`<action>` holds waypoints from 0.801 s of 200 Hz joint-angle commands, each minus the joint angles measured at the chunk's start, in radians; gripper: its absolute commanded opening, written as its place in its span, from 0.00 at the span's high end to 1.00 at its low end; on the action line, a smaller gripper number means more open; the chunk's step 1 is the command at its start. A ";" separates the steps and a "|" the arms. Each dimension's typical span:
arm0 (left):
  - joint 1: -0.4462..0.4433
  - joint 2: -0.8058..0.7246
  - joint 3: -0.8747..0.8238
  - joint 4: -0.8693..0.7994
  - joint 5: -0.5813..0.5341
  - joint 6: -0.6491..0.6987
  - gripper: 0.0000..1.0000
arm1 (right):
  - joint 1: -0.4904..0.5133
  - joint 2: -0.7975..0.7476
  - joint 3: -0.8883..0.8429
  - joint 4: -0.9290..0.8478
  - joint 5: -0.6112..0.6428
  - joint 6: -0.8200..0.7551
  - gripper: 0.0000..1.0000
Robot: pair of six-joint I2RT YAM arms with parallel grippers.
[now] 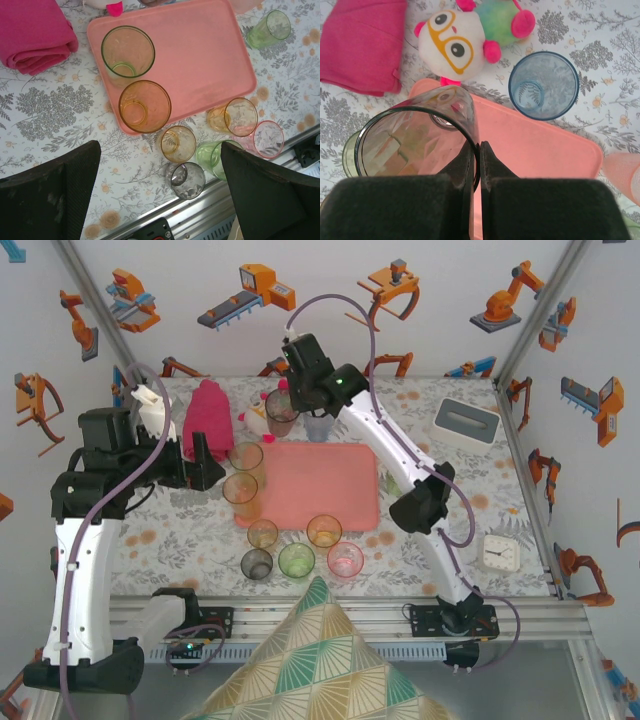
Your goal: Place the glasses into the tray
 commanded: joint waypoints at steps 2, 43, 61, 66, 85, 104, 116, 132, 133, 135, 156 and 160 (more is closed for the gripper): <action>0.005 0.002 -0.006 0.023 0.028 -0.013 0.03 | 0.010 0.032 -0.001 0.068 -0.002 0.031 0.95; 0.006 0.007 0.004 0.024 0.020 -0.009 0.03 | 0.013 0.068 -0.009 0.108 -0.009 0.051 0.95; 0.006 0.003 0.001 0.023 0.022 -0.008 0.03 | 0.014 0.082 -0.008 0.116 -0.009 0.057 0.95; 0.005 0.004 0.001 0.022 0.023 -0.009 0.03 | 0.014 0.086 -0.009 0.116 -0.007 0.058 0.95; 0.004 0.003 -0.001 0.022 0.024 -0.008 0.03 | 0.014 0.096 -0.012 0.116 -0.003 0.058 0.95; 0.003 0.007 -0.002 0.022 0.026 -0.008 0.03 | 0.014 0.102 -0.017 0.118 0.005 0.056 0.95; 0.002 0.012 -0.001 0.024 0.029 -0.009 0.03 | 0.014 0.107 -0.023 0.120 0.003 0.055 0.95; 0.002 0.020 -0.001 0.025 0.037 -0.015 0.03 | 0.014 0.115 -0.023 0.121 0.007 0.055 0.95; 0.002 0.020 -0.001 0.025 0.038 -0.016 0.03 | 0.014 0.116 -0.022 0.121 0.008 0.055 0.95; 0.002 0.020 -0.001 0.026 0.038 -0.017 0.03 | 0.014 0.117 -0.023 0.121 0.008 0.055 0.95; 0.002 0.022 0.000 0.026 0.037 -0.017 0.03 | 0.014 0.130 -0.023 0.124 -0.002 0.058 0.94; 0.002 0.021 0.000 0.027 0.036 -0.016 0.03 | 0.014 0.133 -0.021 0.124 -0.003 0.058 0.94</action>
